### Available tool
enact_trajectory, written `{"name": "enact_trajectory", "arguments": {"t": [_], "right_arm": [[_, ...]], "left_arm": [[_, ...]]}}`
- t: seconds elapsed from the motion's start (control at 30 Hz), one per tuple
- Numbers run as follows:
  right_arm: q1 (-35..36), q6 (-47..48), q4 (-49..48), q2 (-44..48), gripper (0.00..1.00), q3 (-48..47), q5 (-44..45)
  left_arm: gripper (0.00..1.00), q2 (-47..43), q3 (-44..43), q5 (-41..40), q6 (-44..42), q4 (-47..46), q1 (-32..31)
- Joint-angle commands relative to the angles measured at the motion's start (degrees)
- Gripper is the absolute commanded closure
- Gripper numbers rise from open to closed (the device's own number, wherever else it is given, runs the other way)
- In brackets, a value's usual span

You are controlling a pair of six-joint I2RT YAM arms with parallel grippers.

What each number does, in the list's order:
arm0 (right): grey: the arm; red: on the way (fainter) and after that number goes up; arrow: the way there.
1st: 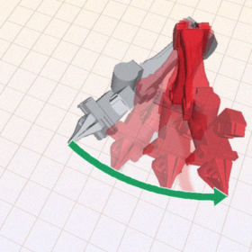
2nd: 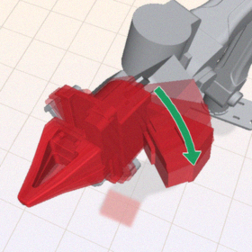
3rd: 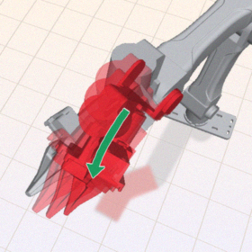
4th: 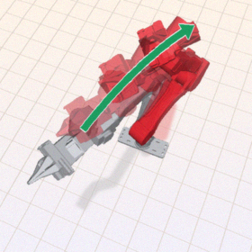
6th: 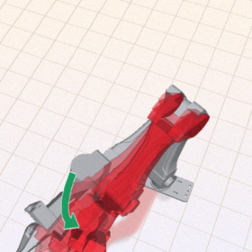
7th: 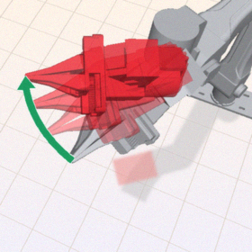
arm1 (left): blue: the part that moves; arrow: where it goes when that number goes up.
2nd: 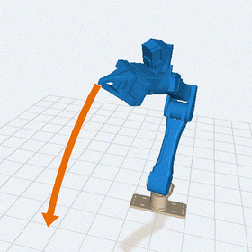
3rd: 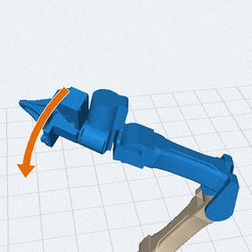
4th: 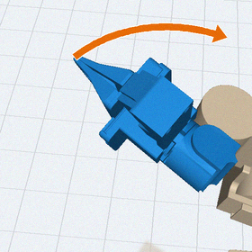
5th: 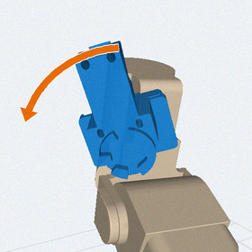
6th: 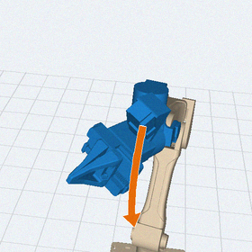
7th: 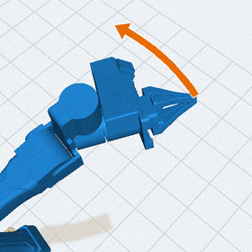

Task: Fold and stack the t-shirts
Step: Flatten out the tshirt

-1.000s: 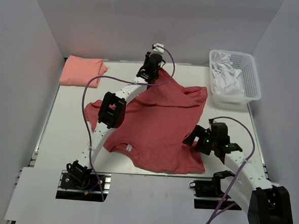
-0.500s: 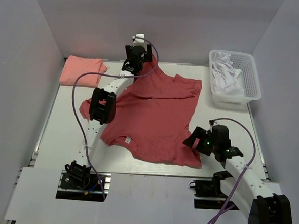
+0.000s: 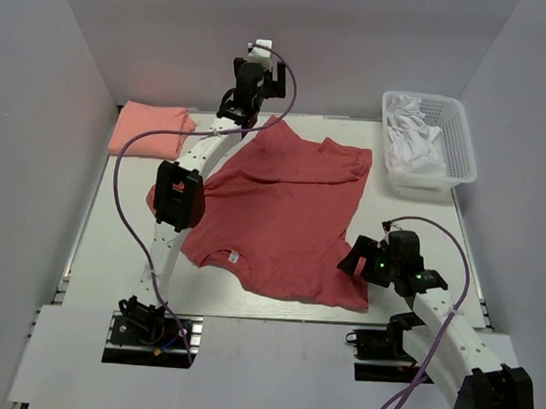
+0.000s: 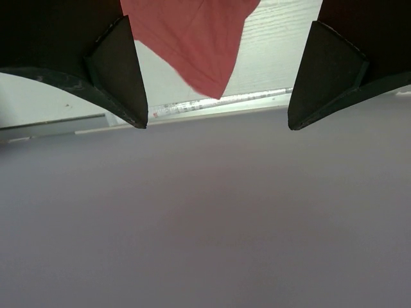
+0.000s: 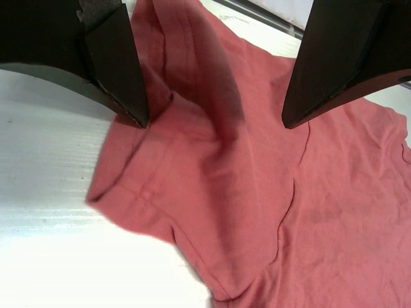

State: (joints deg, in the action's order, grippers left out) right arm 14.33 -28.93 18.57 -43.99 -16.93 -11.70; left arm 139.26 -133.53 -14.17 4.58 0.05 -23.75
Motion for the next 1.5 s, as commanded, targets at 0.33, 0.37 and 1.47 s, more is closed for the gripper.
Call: {"name": "enact_trajectory", "arguments": {"t": [0.33,0.37,1.47], "right_arm": [[0.79,4.58,1.65,-5.66,0.10,-12.94,4.05],[0.79,4.76,0.69,-7.32,0.10,-16.09,5.45],[10.71,-1.91,-9.17,-40.66,0.10,-17.90,6.88]], "left_arm": [[0.00,-12.32,15.64,3.62,6.75,9.43,1.34],[0.00,-17.57,18.11,3.63,9.02,10.57,1.34],[0.00,-51.12,89.86,-4.46,36.73,11.99,2.92]]}}
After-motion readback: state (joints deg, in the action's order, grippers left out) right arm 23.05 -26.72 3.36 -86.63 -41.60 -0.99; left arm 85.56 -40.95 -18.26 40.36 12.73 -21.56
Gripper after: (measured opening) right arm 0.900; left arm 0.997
